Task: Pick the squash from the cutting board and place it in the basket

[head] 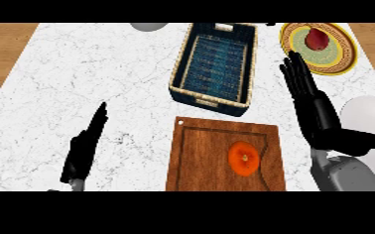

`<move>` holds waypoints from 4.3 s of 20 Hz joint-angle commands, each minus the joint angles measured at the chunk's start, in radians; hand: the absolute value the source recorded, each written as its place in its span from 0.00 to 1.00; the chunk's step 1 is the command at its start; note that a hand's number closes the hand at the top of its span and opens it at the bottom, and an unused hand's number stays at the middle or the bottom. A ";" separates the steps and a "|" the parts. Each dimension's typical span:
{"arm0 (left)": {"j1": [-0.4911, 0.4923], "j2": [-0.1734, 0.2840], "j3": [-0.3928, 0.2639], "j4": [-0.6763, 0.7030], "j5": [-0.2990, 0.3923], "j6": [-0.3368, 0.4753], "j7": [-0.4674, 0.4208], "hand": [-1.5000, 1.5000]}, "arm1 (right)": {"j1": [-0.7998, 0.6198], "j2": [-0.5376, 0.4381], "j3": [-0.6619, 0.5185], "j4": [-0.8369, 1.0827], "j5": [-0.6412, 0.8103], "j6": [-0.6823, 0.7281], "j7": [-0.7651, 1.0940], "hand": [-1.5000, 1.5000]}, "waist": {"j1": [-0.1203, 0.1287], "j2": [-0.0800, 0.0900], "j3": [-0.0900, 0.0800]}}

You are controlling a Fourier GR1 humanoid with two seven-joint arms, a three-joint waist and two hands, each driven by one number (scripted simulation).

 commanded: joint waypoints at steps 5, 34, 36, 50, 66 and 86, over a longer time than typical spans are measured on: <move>-0.092 0.085 0.176 -0.088 0.058 0.033 0.026 0.50 | 0.250 -0.083 -0.126 0.026 0.141 -0.276 0.074 1.00 | -0.062 -0.043 -0.021; -0.175 0.087 0.198 -0.082 0.091 -0.006 0.108 0.50 | 0.561 -0.129 0.176 -0.407 0.893 -0.188 1.104 0.00 | -0.023 -0.032 -0.032; -0.163 0.084 0.202 -0.092 0.100 -0.012 0.108 0.50 | 0.537 -0.114 0.205 -0.524 0.940 -0.127 1.255 0.00 | -0.011 -0.033 -0.030; -0.246 0.079 0.263 0.027 0.092 -0.076 0.070 0.50 | 0.413 0.200 0.343 -0.613 1.303 0.015 1.476 0.00 | -0.011 -0.030 -0.020; -0.189 -0.020 0.238 -0.068 -0.011 -0.056 0.111 0.50 | 0.450 0.365 0.316 -0.349 1.437 -0.108 1.228 0.00 | -0.008 -0.031 -0.019; -0.192 -0.020 0.331 -0.102 -0.026 -0.136 0.129 0.50 | 0.378 0.369 0.264 -0.174 1.399 -0.177 1.246 0.00 | -0.007 -0.030 -0.019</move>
